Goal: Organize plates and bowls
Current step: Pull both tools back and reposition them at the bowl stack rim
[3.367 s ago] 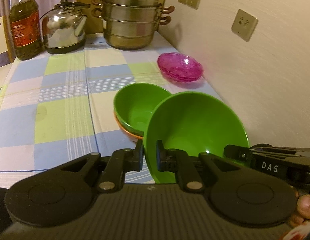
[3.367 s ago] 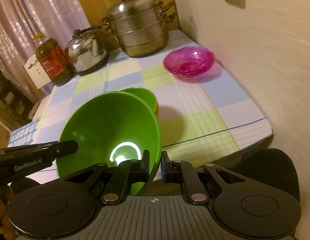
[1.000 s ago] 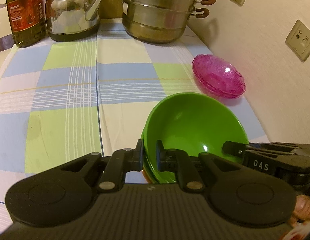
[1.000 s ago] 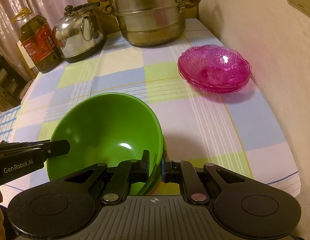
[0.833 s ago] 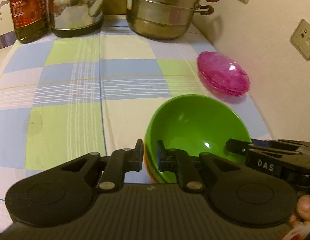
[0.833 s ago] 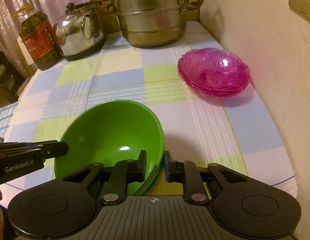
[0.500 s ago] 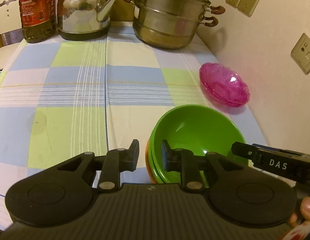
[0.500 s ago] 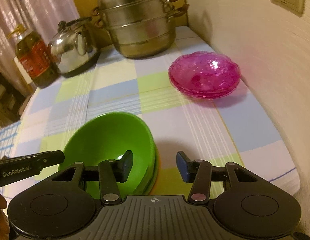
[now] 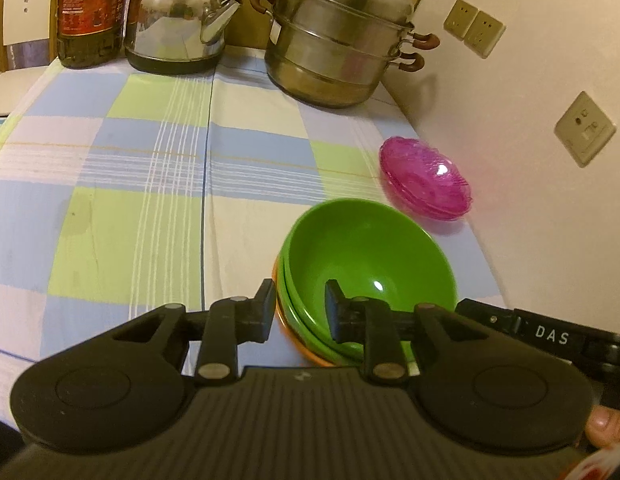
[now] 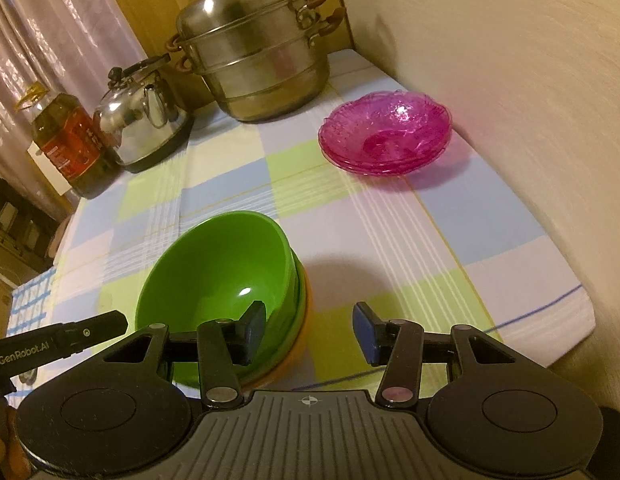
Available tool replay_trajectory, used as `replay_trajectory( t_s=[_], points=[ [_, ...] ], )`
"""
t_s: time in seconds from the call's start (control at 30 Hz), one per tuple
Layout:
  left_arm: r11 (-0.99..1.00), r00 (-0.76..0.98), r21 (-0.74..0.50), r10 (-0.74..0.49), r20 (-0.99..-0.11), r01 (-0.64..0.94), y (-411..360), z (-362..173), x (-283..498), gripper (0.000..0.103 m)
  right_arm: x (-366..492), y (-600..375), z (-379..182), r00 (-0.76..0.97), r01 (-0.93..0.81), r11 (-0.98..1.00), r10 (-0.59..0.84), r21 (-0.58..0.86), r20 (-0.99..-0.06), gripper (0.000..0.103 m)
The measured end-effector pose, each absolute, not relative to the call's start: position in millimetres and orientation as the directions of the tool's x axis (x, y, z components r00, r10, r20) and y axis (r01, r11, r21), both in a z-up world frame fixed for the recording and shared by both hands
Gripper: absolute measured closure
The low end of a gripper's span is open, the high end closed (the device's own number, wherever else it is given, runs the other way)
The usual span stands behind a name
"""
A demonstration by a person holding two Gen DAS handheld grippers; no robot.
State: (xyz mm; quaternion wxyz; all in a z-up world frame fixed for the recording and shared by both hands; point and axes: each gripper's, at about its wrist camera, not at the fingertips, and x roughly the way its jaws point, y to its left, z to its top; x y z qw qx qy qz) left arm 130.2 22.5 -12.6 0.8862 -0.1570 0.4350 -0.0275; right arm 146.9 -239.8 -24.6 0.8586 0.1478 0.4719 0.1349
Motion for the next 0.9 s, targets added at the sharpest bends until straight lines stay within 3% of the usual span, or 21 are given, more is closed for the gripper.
replay_trajectory(
  t_s=[0.6, 0.73, 0.9],
  points=[
    [0.959, 0.634, -0.283, -0.212, -0.744, -0.012, -5, -12, 71, 0.079, 83, -254, -17, 0.548, -0.102, 0.951, 0.298, 0.291, -0.782, 0.055],
    [0.965, 0.666, -0.261, -0.183, -0.723, -0.018, -5, -12, 60, 0.053, 73, -255, -15, 0.562, -0.114, 0.959, 0.277, 0.259, -0.779, 0.054],
    [0.974, 0.680, -0.224, -0.148, -0.718, -0.026, -5, -10, 55, 0.047, 67, -256, -16, 0.567, -0.121, 0.961, 0.273, 0.249, -0.777, 0.054]
  ],
)
